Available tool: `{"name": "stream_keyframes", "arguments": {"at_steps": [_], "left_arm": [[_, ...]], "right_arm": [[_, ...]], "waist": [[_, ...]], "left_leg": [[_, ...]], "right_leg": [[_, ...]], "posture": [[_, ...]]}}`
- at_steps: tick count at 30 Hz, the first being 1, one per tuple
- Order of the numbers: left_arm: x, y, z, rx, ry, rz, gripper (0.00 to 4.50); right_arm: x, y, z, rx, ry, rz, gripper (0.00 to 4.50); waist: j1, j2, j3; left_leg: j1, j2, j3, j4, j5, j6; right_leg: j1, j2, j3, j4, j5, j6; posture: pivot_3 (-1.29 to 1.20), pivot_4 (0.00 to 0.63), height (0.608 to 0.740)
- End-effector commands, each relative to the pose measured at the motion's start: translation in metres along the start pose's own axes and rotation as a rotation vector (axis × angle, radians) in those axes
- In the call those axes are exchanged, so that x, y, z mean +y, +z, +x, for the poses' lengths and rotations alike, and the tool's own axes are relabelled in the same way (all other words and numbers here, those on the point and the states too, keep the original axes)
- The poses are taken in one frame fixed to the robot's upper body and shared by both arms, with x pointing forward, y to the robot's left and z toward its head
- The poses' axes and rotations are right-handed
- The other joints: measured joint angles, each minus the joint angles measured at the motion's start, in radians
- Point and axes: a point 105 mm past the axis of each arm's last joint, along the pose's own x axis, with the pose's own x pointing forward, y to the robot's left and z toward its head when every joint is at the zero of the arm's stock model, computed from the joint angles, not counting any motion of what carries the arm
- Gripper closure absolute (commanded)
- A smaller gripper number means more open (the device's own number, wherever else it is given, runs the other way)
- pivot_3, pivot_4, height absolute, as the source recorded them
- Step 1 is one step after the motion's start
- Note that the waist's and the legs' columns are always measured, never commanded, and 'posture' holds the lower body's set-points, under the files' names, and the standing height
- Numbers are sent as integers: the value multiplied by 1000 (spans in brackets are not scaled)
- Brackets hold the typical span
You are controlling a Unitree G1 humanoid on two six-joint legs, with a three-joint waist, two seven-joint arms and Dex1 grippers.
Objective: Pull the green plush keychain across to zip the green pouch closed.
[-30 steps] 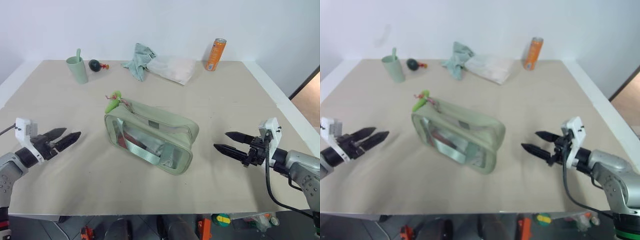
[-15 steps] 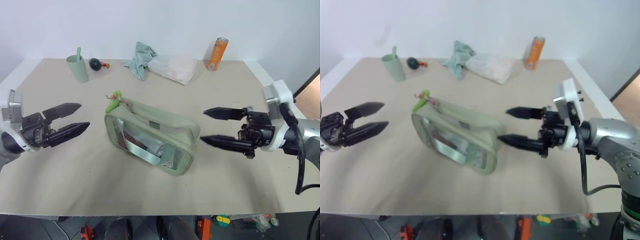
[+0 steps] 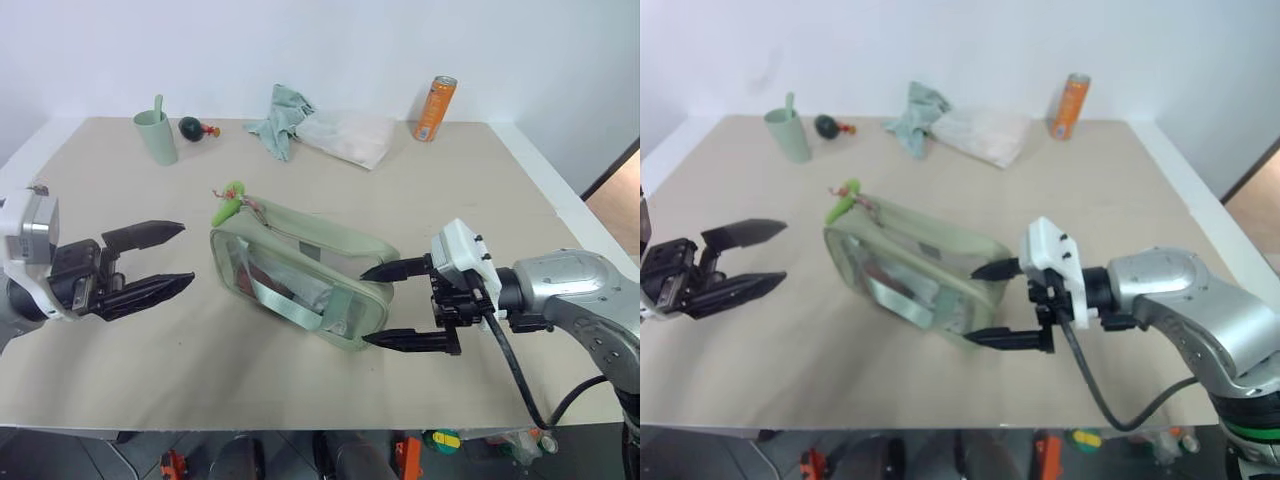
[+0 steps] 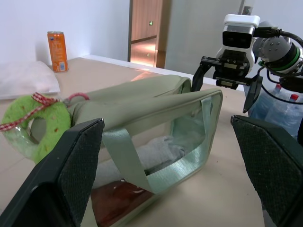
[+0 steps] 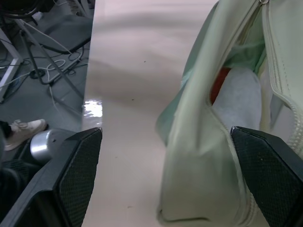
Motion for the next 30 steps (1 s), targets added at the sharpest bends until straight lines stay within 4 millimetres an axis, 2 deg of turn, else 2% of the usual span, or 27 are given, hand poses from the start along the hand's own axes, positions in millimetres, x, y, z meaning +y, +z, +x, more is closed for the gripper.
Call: {"name": "stream_keyframes", "arguments": {"at_steps": [1, 2, 3, 9, 10, 15, 22, 26, 30], "left_arm": [[-4, 1, 2, -16, 9, 24, 61], [-4, -1, 2, -20, 15, 18, 61], [-4, -2, 2, -22, 21, 15, 0], [-1, -7, 0, -46, 63, -8, 0], [0, -7, 0, -49, 65, -9, 0], [3, -3, 0, -73, 77, 0, 0], [8, 6, 0, -104, 85, 19, 0], [9, 6, -1, -104, 86, 16, 0], [11, 4, -2, -102, 90, 4, 0]], "right_arm": [[-6, 8, 4, -43, -16, -58, 0], [-7, 10, 5, -58, -19, -57, 0], [-8, 10, 5, -70, -19, -56, 518], [-9, 9, 5, -84, -5, -42, 2445], [-8, 8, 4, -82, -2, -40, 2955], [-5, 6, 2, -76, 20, -32, 4455], [-5, 0, 0, -44, 14, -35, 4455], [-25, -3, -9, -3, -77, -82, 4455], [-46, 13, -31, 22, -93, -210, 4455]], "waist": [[0, 0, 0], [0, 0, 0], [1, 0, 0], [1, 0, 0], [1, 0, 0], [1, 0, 0], [2, 0, 0], [2, 0, 0], [2, 0, 0]], "left_leg": [[0, 0, 0, 0, 0, 0], [0, 0, 0, 0, 0, 0], [0, 0, 0, 0, 0, 0], [-1, 0, 0, 1, 0, 0], [-1, 0, 0, 1, 0, 0], [-1, 0, -1, 1, 0, 0], [-1, -1, -1, 1, 0, 0], [-1, -1, -1, 1, 0, 0], [-1, -2, -1, 3, 0, 0]], "right_leg": [[0, 0, 0, 0, 0, 0], [0, 0, 0, 0, 0, 0], [0, 0, 0, 0, 0, 0], [0, 0, 0, 0, 0, 0], [0, 0, 0, 0, 0, 0], [0, 0, 0, 1, 0, 0], [0, 0, 0, 1, 0, 0], [1, 0, 0, 1, 0, 0], [1, -1, 0, 1, 1, 1]], "posture": [[0, 150, 740], [0, 150, 740], [0, 150, 740], [0, 150, 740], [0, 150, 740], [0, 150, 740], [0, 150, 740], [0, 150, 740], [0, 150, 740]]}}
